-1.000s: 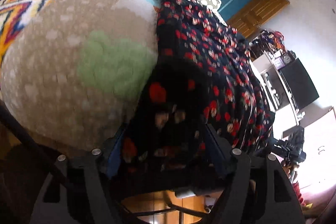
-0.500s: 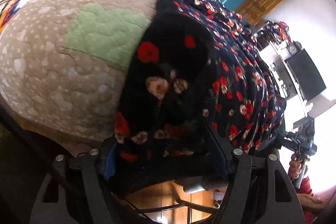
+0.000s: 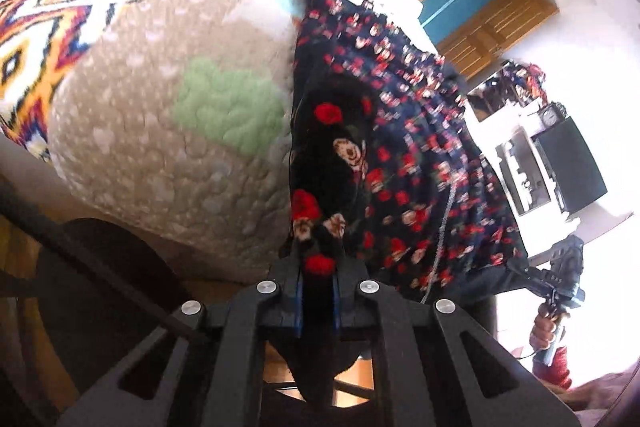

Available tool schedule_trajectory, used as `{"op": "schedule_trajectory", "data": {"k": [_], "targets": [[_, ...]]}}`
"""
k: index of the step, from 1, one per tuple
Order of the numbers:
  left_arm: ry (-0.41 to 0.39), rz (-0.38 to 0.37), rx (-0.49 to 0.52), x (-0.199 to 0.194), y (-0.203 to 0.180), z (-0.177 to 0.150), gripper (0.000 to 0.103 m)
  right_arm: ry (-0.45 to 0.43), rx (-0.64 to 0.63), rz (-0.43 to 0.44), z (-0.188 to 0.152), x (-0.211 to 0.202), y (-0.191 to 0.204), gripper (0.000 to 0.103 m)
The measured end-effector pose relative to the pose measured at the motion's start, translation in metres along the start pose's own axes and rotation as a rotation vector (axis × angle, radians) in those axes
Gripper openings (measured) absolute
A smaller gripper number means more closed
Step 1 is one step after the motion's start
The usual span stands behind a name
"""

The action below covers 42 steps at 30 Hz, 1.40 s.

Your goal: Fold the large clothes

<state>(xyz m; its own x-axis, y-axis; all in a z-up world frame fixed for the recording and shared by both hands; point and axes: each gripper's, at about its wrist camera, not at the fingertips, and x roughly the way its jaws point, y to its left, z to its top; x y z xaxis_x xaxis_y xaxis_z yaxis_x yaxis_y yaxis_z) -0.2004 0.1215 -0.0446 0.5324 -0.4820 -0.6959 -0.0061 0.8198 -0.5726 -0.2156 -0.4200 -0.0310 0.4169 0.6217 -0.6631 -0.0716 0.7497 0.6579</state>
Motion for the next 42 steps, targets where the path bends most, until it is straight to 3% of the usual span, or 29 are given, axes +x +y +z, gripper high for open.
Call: {"op": "schedule_trajectory", "data": {"k": [4, 9, 12, 16, 18, 20, 23, 24, 26, 30, 32, 38, 40, 42], "targets": [[-0.013, -0.038, -0.031, -0.011, -0.013, 0.018, 0.009, -0.018, -0.014, 0.071, 0.015, -0.01, 0.017, 0.009], [-0.047, -0.086, -0.056, -0.012, -0.033, 0.069, 0.009, -0.064, -0.035, 0.126, 0.058, -0.013, 0.039, 0.008], [-0.083, -0.09, -0.045, -0.006, -0.05, 0.129, 0.009, -0.119, -0.054, 0.147, 0.11, -0.014, 0.049, 0.008], [-0.146, -0.061, -0.026, 0.021, -0.074, 0.23, 0.009, -0.193, -0.054, 0.144, 0.206, -0.002, 0.058, 0.008], [-0.172, -0.028, -0.042, 0.045, -0.08, 0.283, 0.01, -0.227, -0.046, 0.081, 0.26, 0.016, 0.059, 0.008], [-0.197, 0.068, -0.035, 0.08, -0.082, 0.331, 0.011, -0.234, -0.022, 0.017, 0.307, 0.043, 0.052, 0.009], [-0.172, 0.168, -0.07, 0.124, -0.069, 0.365, 0.016, -0.208, 0.035, -0.134, 0.359, 0.09, 0.028, 0.012], [-0.159, 0.169, -0.09, 0.134, -0.064, 0.37, 0.023, -0.202, 0.056, -0.184, 0.369, 0.099, 0.02, 0.014], [-0.156, 0.153, -0.141, 0.147, -0.052, 0.373, 0.031, -0.184, 0.113, -0.23, 0.383, 0.119, 0.004, 0.029], [-0.191, 0.109, -0.143, 0.137, -0.046, 0.368, 0.058, -0.203, 0.128, -0.199, 0.392, 0.121, -0.009, 0.034], [-0.23, 0.117, -0.143, 0.123, -0.044, 0.371, 0.065, -0.227, 0.106, -0.206, 0.393, 0.109, -0.007, 0.034], [-0.262, 0.139, -0.095, 0.089, -0.056, 0.366, 0.07, -0.39, 0.066, -0.229, 0.391, 0.051, 0.016, 0.04], [-0.256, 0.145, -0.047, 0.089, -0.069, 0.359, 0.074, -0.39, 0.025, -0.22, 0.384, 0.043, 0.031, 0.04], [-0.228, 0.15, 0.019, 0.099, -0.084, 0.351, 0.077, -0.331, -0.035, -0.186, 0.374, 0.053, 0.046, 0.04]]}}
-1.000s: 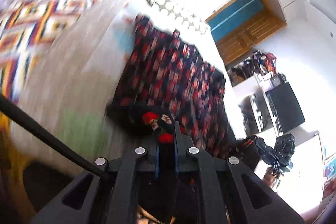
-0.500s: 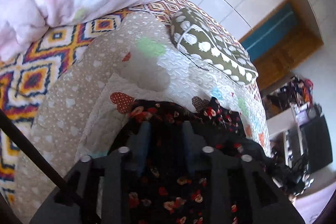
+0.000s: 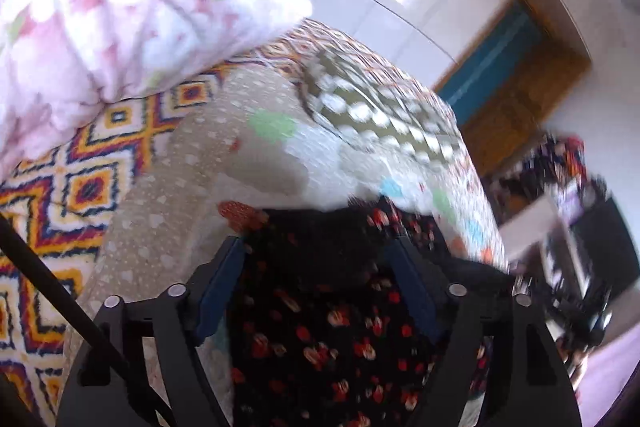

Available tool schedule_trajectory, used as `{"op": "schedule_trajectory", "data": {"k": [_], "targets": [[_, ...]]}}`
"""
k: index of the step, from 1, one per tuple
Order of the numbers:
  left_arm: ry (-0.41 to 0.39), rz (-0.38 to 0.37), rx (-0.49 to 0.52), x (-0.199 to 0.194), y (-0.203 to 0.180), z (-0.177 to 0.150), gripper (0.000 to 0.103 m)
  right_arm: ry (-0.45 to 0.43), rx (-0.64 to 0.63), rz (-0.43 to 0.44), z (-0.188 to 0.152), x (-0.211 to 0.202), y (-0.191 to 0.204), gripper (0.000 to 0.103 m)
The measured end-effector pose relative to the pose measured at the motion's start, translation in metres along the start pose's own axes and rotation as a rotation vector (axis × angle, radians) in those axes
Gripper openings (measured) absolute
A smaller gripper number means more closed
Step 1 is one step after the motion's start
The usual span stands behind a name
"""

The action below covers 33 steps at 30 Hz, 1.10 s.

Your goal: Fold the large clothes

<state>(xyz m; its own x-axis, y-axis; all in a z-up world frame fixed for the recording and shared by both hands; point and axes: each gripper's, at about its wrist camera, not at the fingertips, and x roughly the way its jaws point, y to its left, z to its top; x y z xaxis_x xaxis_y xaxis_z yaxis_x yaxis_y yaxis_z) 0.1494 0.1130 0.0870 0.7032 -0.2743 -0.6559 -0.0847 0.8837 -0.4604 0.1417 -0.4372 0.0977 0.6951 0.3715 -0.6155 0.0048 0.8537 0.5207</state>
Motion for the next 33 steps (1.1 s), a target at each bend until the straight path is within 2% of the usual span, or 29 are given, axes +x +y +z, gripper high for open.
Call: {"op": "schedule_trajectory", "data": {"k": [4, 6, 7, 9, 10, 11, 13, 15, 18, 20, 22, 25, 26, 28, 30, 31, 33], "targets": [[0.1, 0.001, 0.138, 0.042, -0.033, -0.022, 0.077, 0.148, -0.126, 0.075, -0.031, 0.037, 0.033, 0.029], [0.155, 0.021, 0.168, 0.071, -0.038, -0.027, 0.077, 0.218, -0.182, 0.115, -0.043, 0.065, 0.047, 0.028], [0.169, 0.056, 0.173, 0.085, -0.035, -0.027, 0.077, 0.24, -0.198, 0.115, -0.046, 0.079, 0.049, 0.028], [0.178, 0.125, 0.147, 0.109, -0.022, -0.023, 0.077, 0.226, -0.235, -0.008, -0.045, 0.106, 0.043, 0.022], [0.185, 0.143, 0.104, 0.121, -0.006, -0.018, 0.077, 0.214, -0.222, -0.071, -0.039, 0.121, 0.031, 0.004], [0.191, 0.134, 0.068, 0.126, 0.005, -0.016, 0.077, 0.21, -0.172, -0.073, -0.034, 0.128, 0.018, 0.0], [0.205, 0.098, -0.014, 0.135, 0.028, -0.013, 0.077, 0.16, -0.011, -0.057, -0.019, 0.134, -0.019, 0.0], [0.195, 0.033, -0.076, 0.135, 0.043, -0.01, 0.077, 0.11, 0.08, -0.114, -0.01, 0.133, -0.047, 0.0], [0.193, -0.03, -0.133, 0.13, 0.053, -0.007, 0.077, 0.108, 0.237, -0.119, -0.008, 0.131, -0.089, 0.0], [0.191, -0.052, -0.177, 0.123, 0.057, -0.003, 0.077, 0.095, 0.294, -0.101, -0.009, 0.123, -0.105, 0.0], [0.172, -0.03, -0.185, 0.112, 0.056, 0.002, 0.077, 0.077, 0.289, -0.139, -0.005, 0.106, -0.108, 0.0], [0.133, 0.045, -0.126, 0.084, 0.048, 0.005, 0.077, 0.027, 0.201, -0.241, 0.002, 0.063, -0.093, 0.015], [0.124, 0.079, -0.087, 0.07, 0.042, 0.003, 0.077, 0.005, 0.164, -0.252, 0.003, 0.046, -0.086, 0.018], [0.114, 0.117, -0.032, 0.053, 0.036, -0.003, 0.077, -0.03, 0.096, -0.257, 0.004, 0.017, -0.071, 0.021], [0.105, 0.151, 0.034, 0.033, 0.026, -0.016, 0.078, -0.066, 0.023, -0.256, -0.007, -0.011, -0.053, 0.036], [0.104, 0.16, 0.065, 0.025, 0.021, -0.024, 0.078, -0.075, -0.022, -0.245, -0.017, -0.025, -0.041, 0.05], [0.118, 0.159, 0.13, 0.013, 0.012, -0.048, 0.079, -0.042, -0.095, -0.227, -0.039, -0.033, -0.02, 0.052]]}}
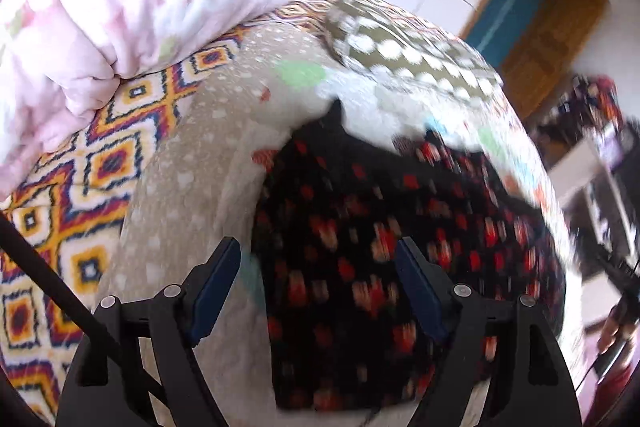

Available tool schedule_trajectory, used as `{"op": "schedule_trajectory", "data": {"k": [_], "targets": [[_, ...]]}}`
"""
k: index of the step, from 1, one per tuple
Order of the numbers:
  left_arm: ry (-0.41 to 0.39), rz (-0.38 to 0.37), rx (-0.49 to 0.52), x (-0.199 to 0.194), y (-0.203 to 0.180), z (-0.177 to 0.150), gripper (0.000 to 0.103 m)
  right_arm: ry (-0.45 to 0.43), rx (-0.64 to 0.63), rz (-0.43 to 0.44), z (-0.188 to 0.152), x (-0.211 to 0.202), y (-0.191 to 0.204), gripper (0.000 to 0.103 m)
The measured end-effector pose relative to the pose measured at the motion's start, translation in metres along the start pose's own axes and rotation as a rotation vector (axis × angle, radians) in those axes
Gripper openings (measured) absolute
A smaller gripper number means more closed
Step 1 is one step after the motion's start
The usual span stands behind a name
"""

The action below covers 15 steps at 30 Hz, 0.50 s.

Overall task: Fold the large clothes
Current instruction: 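Lower the folded dress onto the bed and open both grippers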

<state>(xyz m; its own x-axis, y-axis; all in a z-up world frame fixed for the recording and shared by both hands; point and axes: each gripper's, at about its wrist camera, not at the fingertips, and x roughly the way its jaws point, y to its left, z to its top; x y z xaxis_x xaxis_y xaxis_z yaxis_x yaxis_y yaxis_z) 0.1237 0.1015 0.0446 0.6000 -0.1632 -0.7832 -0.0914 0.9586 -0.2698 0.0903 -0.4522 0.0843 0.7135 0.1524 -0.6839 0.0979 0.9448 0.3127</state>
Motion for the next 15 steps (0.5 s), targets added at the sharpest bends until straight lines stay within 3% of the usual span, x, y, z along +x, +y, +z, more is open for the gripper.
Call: {"op": "schedule_trajectory", "data": {"k": [3, 6, 7, 9, 11, 15], "targets": [[0.038, 0.01, 0.044, 0.004, -0.005, -0.03, 0.08, 0.063, -0.085, 0.055, -0.04, -0.006, 0.022, 0.052], [0.094, 0.099, 0.036, 0.022, 0.008, -0.057, 0.08, 0.161, -0.049, 0.12, -0.085, 0.007, 0.013, 0.052], [0.114, 0.118, -0.001, 0.028, 0.021, -0.065, 0.08, 0.195, -0.017, 0.084, -0.1, 0.017, 0.003, 0.049], [0.126, 0.061, -0.084, 0.026, 0.039, -0.072, 0.08, 0.207, 0.027, 0.018, -0.114, 0.027, -0.016, 0.049], [0.11, 0.028, -0.159, 0.012, 0.054, -0.078, 0.08, 0.192, 0.106, 0.019, -0.122, 0.021, -0.037, 0.049], [0.052, 0.073, -0.108, -0.021, 0.048, -0.09, 0.08, 0.138, 0.092, -0.061, -0.126, -0.008, -0.047, 0.049]]}}
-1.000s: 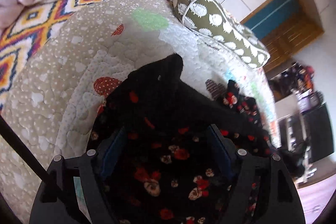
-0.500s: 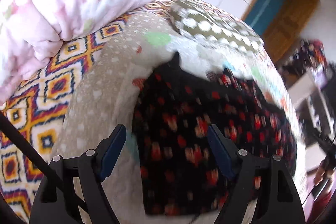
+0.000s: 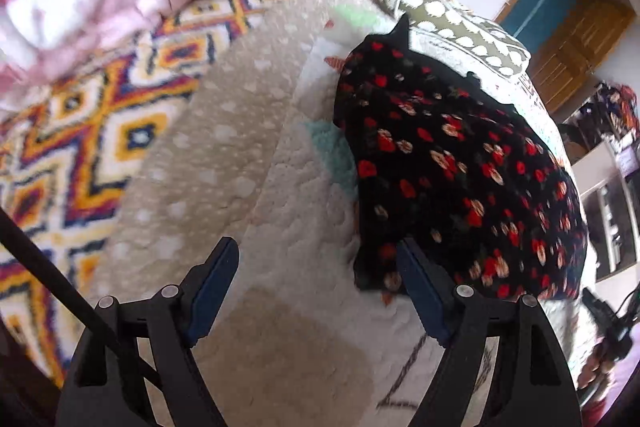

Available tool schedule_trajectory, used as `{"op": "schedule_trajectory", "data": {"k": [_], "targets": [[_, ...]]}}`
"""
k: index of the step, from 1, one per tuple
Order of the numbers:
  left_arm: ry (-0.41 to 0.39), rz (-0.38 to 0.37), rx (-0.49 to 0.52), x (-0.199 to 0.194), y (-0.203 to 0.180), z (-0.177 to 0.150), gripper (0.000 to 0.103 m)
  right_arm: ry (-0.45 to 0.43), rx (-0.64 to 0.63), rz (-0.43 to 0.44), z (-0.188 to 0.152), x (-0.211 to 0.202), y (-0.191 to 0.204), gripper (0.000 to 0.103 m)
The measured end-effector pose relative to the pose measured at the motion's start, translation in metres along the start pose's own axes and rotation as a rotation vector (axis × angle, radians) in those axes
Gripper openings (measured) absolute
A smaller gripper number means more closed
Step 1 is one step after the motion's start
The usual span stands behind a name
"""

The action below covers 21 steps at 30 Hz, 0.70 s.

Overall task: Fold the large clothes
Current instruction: 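Lower the folded dress onto the bed and open both grippers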

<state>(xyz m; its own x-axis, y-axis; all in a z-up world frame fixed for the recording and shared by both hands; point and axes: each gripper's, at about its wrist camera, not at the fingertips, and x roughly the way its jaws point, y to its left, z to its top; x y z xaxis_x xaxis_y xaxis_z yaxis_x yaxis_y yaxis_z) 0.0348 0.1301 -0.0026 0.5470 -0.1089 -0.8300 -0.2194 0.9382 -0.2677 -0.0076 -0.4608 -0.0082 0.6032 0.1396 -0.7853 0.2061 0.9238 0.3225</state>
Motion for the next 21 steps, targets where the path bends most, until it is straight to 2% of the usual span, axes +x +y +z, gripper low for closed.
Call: {"op": "schedule_trajectory", "data": {"k": [2, 6, 8, 13, 17, 18, 21], "targets": [[-0.024, 0.003, 0.05, -0.016, -0.015, -0.013, 0.08, -0.029, -0.033, -0.015, -0.008, -0.014, 0.004, 0.049], [-0.053, 0.02, 0.134, -0.028, -0.05, -0.043, 0.08, -0.045, -0.071, 0.015, -0.025, -0.026, 0.019, 0.049], [-0.064, 0.029, 0.186, -0.029, -0.073, -0.063, 0.08, -0.037, -0.068, 0.046, -0.034, -0.026, 0.027, 0.049], [-0.045, 0.046, 0.23, -0.012, -0.105, -0.092, 0.084, -0.011, -0.071, 0.091, -0.058, -0.017, 0.045, 0.049], [0.041, 0.068, 0.209, 0.016, -0.11, -0.113, 0.084, -0.013, -0.13, 0.031, -0.078, -0.008, 0.053, 0.049], [0.054, 0.08, 0.209, 0.021, -0.111, -0.117, 0.088, -0.02, -0.146, 0.011, -0.082, -0.006, 0.055, 0.049], [0.031, 0.127, 0.249, 0.022, -0.119, -0.128, 0.097, -0.06, -0.218, -0.063, -0.091, -0.004, 0.065, 0.049]]}}
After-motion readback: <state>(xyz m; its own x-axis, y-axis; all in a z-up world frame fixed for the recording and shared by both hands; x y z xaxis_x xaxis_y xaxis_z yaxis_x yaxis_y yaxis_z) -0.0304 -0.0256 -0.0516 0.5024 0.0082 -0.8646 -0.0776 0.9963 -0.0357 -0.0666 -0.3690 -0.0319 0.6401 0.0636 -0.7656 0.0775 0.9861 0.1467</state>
